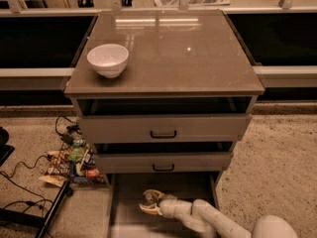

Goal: Place water bottle into bottom drawer

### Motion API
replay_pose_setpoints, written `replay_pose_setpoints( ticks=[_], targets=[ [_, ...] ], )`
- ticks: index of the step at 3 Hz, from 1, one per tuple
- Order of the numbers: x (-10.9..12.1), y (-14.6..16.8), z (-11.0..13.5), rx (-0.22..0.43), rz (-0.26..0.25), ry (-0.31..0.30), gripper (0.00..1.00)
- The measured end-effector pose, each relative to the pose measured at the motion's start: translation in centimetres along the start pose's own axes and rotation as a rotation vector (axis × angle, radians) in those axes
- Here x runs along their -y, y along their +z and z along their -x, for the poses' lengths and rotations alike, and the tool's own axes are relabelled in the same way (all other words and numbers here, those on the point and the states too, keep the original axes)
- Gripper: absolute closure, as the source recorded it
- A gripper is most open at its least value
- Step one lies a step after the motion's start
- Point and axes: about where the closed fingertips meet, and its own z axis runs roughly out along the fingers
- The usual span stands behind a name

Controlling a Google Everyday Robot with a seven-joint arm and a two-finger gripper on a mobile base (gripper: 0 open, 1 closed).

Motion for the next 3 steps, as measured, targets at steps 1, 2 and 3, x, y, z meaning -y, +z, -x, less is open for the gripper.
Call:
replay_pose_setpoints(
  ticks=[1,2,3],
  targets=[
    [-0.01,-0.02,0.41,0.0,0.0,0.002,1.0],
    [0.0,-0.03,0.55,0.0,0.0,0.002,0.82],
    [-0.01,-0.02,0.56,0.0,0.0,0.002,0.57]
  ],
)
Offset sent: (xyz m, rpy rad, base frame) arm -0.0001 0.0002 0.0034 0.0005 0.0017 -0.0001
